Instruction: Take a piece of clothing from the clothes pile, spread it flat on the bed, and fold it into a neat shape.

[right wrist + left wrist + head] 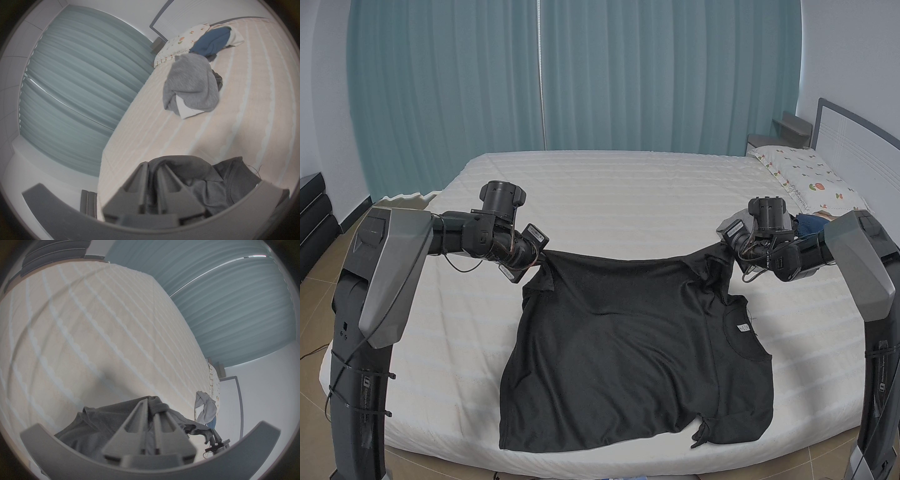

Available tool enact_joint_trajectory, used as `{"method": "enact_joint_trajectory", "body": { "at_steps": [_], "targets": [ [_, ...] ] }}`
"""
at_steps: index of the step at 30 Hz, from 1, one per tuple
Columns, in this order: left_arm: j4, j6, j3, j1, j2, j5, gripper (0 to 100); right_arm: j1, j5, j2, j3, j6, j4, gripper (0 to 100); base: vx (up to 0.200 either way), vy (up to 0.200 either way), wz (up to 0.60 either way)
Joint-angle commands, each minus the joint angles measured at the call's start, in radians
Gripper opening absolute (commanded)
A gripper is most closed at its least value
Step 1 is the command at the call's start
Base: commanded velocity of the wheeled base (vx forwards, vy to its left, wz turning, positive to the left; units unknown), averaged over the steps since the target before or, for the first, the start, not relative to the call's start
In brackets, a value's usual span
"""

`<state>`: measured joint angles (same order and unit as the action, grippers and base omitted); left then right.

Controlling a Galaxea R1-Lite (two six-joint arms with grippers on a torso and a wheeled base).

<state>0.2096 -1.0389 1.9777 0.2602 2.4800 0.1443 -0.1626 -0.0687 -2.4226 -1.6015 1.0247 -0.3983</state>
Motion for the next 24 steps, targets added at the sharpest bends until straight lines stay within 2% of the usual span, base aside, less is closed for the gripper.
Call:
{"method": "enact_joint_trajectory", "body": {
  "at_steps": [1,5,9,11,14,16,20,24],
  "targets": [
    [0.007,-0.003,0.022,-0.003,0.060,-0.002,100,0.000,0.004,-0.064,-0.005,-0.005,0.003,100,0.000,0.000,0.00],
    [0.001,-0.004,0.022,-0.024,0.068,-0.011,100,0.026,0.003,-0.056,0.000,-0.008,0.012,100,0.000,0.000,0.00],
    [-0.015,-0.004,0.022,-0.050,0.065,-0.061,100,0.066,-0.006,-0.027,0.008,-0.023,0.007,100,0.000,0.000,0.00],
    [-0.049,-0.006,0.022,-0.073,0.065,-0.107,100,0.107,-0.034,-0.020,0.021,-0.051,-0.004,100,0.000,0.000,0.00],
    [-0.049,-0.009,0.022,-0.090,0.065,-0.111,100,0.129,-0.039,-0.015,0.037,-0.048,-0.020,100,0.000,0.000,0.00],
    [-0.044,-0.009,0.022,-0.093,0.066,-0.104,100,0.141,-0.029,0.005,0.078,-0.040,-0.022,100,0.000,0.000,0.00],
    [-0.032,0.002,0.022,-0.081,0.085,-0.098,100,0.141,0.066,0.063,0.236,0.000,-0.027,100,0.000,0.000,0.00],
    [-0.036,0.036,0.022,-0.067,0.115,-0.098,100,0.140,0.107,0.099,0.318,0.055,-0.028,100,0.000,0.000,0.00]
  ]
}}
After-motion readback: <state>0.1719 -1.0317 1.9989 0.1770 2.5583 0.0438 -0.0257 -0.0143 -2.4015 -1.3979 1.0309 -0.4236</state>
